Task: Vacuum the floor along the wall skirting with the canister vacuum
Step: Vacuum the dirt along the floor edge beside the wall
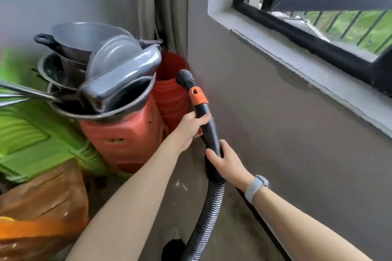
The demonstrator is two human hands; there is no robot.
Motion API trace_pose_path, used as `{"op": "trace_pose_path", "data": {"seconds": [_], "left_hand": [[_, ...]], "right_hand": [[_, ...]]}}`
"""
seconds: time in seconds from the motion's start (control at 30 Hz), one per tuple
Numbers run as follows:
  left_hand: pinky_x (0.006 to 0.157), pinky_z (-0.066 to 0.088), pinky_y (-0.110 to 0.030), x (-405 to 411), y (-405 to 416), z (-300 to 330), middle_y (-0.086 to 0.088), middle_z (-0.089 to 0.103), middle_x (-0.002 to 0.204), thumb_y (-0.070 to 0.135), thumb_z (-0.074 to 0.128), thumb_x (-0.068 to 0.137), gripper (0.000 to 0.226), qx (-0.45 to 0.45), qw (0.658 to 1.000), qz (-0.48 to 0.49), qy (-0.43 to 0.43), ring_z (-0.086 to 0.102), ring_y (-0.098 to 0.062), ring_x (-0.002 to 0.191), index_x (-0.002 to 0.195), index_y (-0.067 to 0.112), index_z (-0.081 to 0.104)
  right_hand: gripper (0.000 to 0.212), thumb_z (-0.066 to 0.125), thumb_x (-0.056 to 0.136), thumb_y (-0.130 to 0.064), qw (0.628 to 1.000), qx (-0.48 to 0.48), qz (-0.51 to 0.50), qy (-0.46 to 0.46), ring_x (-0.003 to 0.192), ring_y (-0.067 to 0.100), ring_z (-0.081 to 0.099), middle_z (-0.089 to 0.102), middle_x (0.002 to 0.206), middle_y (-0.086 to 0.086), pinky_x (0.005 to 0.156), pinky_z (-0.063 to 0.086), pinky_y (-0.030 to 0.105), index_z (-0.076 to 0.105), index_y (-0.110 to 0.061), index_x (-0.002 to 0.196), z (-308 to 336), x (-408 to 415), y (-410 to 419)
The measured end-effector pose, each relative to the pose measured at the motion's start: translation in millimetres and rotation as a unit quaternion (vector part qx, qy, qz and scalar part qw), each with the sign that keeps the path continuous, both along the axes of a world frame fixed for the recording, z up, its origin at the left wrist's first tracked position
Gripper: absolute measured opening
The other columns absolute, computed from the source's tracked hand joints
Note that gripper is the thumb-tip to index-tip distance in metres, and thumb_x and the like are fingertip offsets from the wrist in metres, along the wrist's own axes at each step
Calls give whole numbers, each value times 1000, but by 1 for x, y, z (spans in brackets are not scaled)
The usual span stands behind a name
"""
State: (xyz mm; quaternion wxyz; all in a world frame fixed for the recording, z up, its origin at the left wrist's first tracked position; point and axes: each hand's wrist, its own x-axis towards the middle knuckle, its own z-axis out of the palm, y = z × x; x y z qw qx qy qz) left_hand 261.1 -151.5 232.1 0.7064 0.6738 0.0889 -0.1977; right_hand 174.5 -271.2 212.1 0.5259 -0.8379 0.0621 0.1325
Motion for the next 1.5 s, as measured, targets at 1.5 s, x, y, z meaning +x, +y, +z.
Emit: {"op": "trace_pose_path", "data": {"seconds": [1.5], "left_hand": [[81, 54, -41, 234, 91, -741, -1, 60, 97, 32, 64, 88, 38, 271, 953, -134, -8, 62, -21, 89, 118, 18, 45]], "right_hand": [[22, 58, 91, -12, 931, 265, -203, 149, 41, 15, 51, 46, 69, 9, 45, 51, 29, 45, 1, 105, -721, 463, 96]]}}
